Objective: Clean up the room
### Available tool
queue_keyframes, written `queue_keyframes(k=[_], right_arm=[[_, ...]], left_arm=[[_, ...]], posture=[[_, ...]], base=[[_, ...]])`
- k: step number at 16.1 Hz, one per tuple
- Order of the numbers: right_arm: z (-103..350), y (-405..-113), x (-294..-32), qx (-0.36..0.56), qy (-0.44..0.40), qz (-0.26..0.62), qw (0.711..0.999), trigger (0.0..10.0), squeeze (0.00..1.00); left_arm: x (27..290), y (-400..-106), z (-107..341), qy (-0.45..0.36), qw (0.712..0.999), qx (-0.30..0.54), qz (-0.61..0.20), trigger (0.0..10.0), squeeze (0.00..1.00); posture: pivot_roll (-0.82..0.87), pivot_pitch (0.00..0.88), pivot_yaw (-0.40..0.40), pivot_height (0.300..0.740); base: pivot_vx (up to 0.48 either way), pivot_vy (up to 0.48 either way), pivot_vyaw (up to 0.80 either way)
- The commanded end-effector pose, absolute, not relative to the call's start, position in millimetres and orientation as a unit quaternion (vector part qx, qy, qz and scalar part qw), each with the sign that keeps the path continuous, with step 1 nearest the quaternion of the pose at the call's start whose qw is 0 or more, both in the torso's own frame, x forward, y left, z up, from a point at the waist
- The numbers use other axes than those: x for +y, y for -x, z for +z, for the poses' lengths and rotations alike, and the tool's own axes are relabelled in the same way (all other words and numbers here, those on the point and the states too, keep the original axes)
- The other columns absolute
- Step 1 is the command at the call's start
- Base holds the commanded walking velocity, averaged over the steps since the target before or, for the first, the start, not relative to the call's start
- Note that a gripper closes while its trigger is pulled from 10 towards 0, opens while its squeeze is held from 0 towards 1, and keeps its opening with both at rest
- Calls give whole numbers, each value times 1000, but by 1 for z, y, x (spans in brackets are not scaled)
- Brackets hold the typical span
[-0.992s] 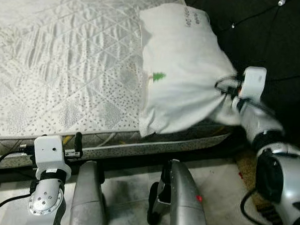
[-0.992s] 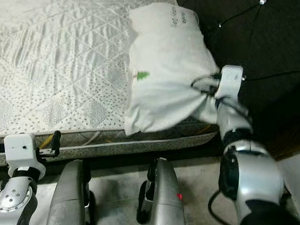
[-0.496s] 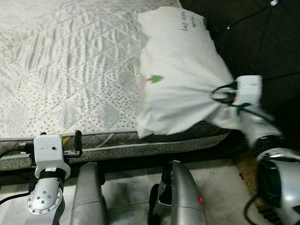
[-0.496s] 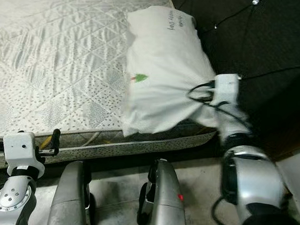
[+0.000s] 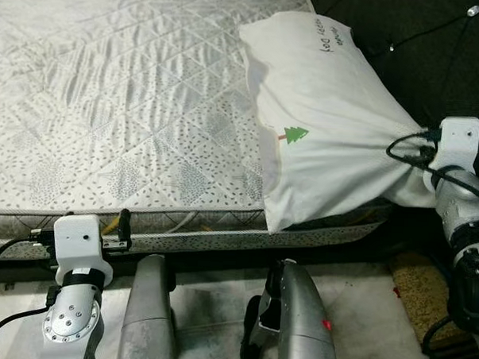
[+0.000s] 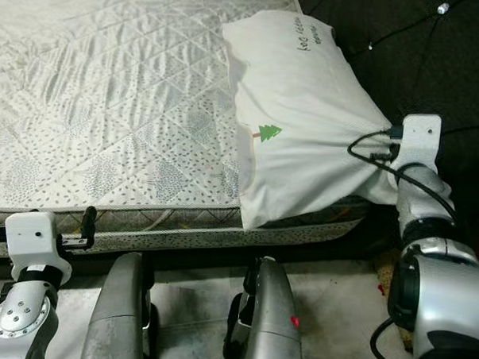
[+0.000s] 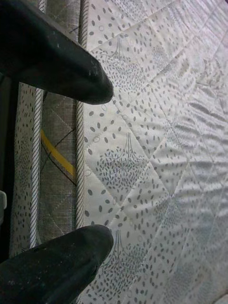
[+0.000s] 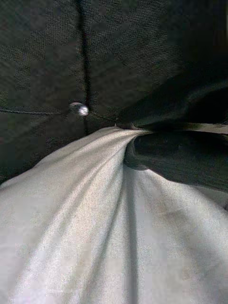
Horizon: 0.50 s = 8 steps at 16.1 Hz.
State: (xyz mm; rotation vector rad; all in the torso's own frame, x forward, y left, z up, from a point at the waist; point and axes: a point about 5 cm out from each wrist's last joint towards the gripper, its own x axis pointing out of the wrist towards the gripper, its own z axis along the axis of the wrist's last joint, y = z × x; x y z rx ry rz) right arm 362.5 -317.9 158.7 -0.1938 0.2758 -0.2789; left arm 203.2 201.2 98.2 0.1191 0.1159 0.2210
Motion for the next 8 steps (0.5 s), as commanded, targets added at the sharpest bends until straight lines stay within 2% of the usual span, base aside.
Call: queue_keyframes(k=[1, 2, 3, 4, 5, 6, 8], right_arm=[[164, -353, -338, 126, 91, -163, 974, 0, 0], [158, -353, -333, 132, 87, -149, 976, 0, 0], [144, -355, -318, 145, 79, -121, 979, 10000, 0], [139, -356, -312, 149, 75, -111, 980, 10000, 0], [130, -357, -300, 155, 62, -90, 982, 10000, 847], [124, -358, -291, 155, 62, -75, 983, 10000, 1000], [121, -357, -286, 151, 61, -70, 984, 10000, 1000]], left_arm=[[199, -203, 94, -59, 991, 66, 102, 10000, 0], [199, -203, 94, -59, 991, 67, 101, 10000, 0], [199, -204, 93, -59, 991, 68, 100, 10000, 0], [199, -204, 93, -59, 991, 69, 100, 10000, 0], [199, -205, 93, -60, 991, 69, 99, 10000, 0], [199, -205, 93, -60, 991, 69, 99, 10000, 0], [200, -205, 93, -62, 991, 68, 100, 10000, 0]], posture=[[131, 128, -84, 579], [131, 126, -83, 579], [132, 122, -83, 579], [132, 122, -83, 579], [134, 120, -82, 579], [138, 118, -81, 579], [141, 116, -79, 579]], base=[[0, 0, 0], [0, 0, 0], [0, 0, 0], [0, 0, 0], [0, 0, 0], [0, 0, 0], [0, 0, 0]])
